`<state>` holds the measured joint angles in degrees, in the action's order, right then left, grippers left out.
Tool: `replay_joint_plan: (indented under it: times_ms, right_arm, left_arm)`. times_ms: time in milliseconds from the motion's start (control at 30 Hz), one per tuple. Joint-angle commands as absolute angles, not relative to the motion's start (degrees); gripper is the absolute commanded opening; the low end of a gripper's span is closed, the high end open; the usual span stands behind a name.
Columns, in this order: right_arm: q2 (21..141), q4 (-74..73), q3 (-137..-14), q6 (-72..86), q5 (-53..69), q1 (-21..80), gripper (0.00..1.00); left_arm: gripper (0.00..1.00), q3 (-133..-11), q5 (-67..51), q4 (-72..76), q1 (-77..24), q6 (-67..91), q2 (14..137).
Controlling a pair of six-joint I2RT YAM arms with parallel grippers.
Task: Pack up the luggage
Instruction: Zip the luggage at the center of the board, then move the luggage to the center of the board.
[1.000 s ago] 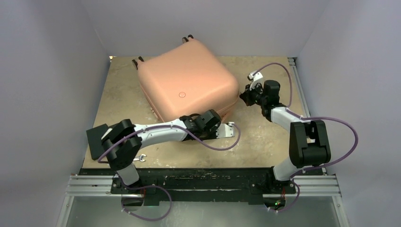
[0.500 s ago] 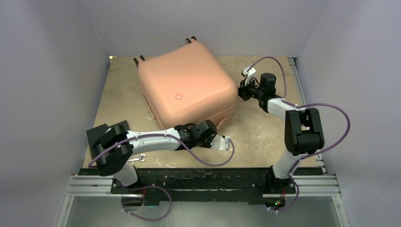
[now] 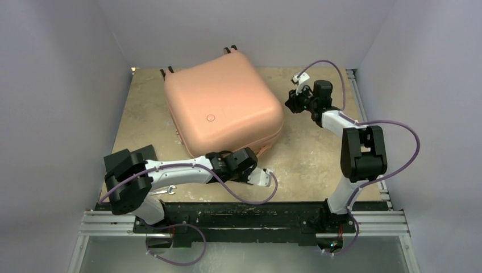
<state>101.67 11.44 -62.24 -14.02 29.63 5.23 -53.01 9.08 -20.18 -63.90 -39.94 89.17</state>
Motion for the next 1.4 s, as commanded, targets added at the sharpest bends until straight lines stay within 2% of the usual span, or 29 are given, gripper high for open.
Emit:
replay_joint_plan:
  times_ms: [0, 100, 200, 267, 367, 433, 533, 633, 733, 900, 1033, 1167, 1367]
  right_arm:
    - [98.84, 12.78, -66.24, -17.60, 19.79, 3.47, 0.39]
    - [96.33, 9.17, -66.13, -18.52, 18.48, 3.49, 0.51]
    - [93.44, 7.54, -64.72, -18.87, 19.13, 3.47, 0.55]
    - [92.10, 7.87, -63.44, -18.66, 19.97, 3.46, 0.56]
    - [91.24, 8.09, -62.52, -17.45, 20.40, 3.43, 0.57]
    - [91.23, 8.27, -62.28, -17.21, 20.32, 3.48, 0.57]
    - [91.68, 8.36, -62.58, -17.15, 20.26, 3.44, 0.56]
    - [92.23, 8.09, -64.00, -16.25, 19.36, 3.50, 0.60]
    - [93.09, 7.82, -65.87, -15.04, 18.46, 3.46, 0.60]
    - [94.50, 6.66, -69.17, -13.71, 19.22, 3.44, 0.60]
    - [95.22, 6.30, -71.44, -12.35, 20.42, 3.84, 0.69]
    - [95.46, 5.88, -72.85, -11.78, 19.85, 5.32, 0.80]
    - [95.14, 6.50, -71.58, -11.22, 17.95, 7.34, 0.86]
  left_arm:
    - [0.51, -55.60, 2.21, -36.86, -68.03, -40.32, 83.63]
    - [0.67, -60.25, -1.35, -40.21, -68.03, -39.02, 81.75]
    - [0.75, -66.60, -6.73, -44.28, -68.03, -37.53, 80.76]
    - [0.93, -70.77, -9.62, -46.78, -68.03, -36.98, 80.48]
    - [0.98, -76.68, -11.10, -48.74, -68.03, -36.00, 79.80]
    - [0.99, -80.43, -8.97, -48.68, -68.03, -34.65, 79.17]
    - [0.99, -84.20, 3.07, -44.71, -66.37, -30.61, 77.71]
    - [0.99, -84.95, 12.00, -38.94, -57.49, -28.04, 74.04]
    - [0.99, -82.34, 10.72, -34.04, -44.53, -26.07, 68.58]
    - [0.99, -80.00, 20.57, -31.14, -34.69, -20.81, 64.37]
    - [0.99, -78.19, 25.08, -29.74, -24.03, -16.19, 62.33]
    - [0.99, -73.39, 18.52, -27.10, -8.77, -14.53, 62.29]
    - [0.86, -68.91, -0.21, -24.73, 14.60, -10.64, 70.70]
